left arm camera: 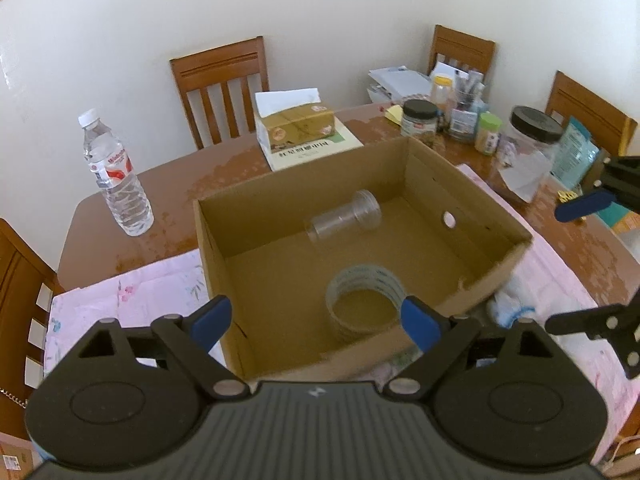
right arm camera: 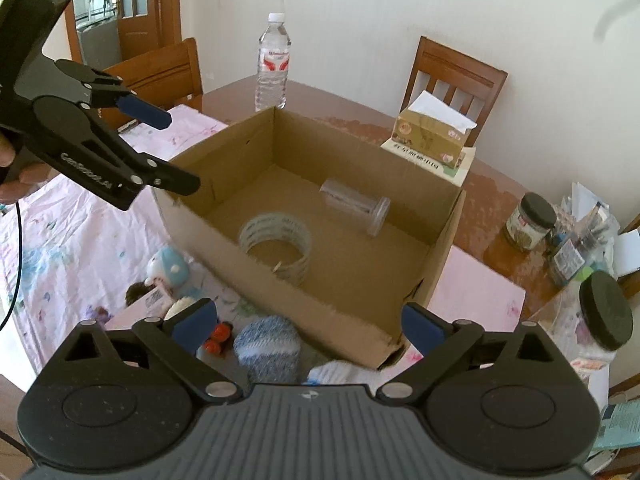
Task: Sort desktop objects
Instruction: 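Move both tools back toward the remaining items on the cloth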
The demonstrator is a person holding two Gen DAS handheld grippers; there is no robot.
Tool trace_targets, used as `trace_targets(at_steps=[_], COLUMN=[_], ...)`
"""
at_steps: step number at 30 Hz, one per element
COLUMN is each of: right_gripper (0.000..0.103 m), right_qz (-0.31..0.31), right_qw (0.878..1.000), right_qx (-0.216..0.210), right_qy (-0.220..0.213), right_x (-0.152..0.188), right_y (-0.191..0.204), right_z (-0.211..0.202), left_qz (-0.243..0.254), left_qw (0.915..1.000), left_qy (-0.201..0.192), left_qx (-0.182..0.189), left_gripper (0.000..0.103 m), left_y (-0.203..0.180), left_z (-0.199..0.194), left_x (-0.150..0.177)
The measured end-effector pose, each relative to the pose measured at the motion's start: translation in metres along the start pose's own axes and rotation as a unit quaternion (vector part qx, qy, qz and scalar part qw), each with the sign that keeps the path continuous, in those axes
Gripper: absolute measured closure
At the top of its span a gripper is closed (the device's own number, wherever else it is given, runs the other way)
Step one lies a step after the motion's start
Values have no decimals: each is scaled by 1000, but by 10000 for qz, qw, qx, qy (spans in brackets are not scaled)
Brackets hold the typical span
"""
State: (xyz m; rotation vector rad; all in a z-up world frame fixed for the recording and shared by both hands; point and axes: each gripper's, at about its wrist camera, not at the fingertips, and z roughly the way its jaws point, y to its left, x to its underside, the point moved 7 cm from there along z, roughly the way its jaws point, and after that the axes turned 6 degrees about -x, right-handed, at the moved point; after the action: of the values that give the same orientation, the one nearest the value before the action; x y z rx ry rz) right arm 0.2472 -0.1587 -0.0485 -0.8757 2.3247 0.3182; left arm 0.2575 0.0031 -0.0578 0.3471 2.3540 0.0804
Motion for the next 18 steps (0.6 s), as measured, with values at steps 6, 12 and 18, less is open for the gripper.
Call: trace_targets(at_steps=[6,12,18], right_gripper=[2,2,2], right_qz=[36,33,-33], right_qw=[10000,10000,10000], right_qx=[-40,-15,20], right_qy=[25,16,54], right_x=[11,21,34], right_y=[11,21,32], right_z=[-3,-7,-10], left_qz=[-51,-108,-119], left_qw=[9999,9997,9992], left_qy=[81,140,300], left_qx=[93,169,245], left_gripper=[11,11,11], left_y=[-6,-11,-21], left_z=[-15,-25,-29], left_x=[22,43,68])
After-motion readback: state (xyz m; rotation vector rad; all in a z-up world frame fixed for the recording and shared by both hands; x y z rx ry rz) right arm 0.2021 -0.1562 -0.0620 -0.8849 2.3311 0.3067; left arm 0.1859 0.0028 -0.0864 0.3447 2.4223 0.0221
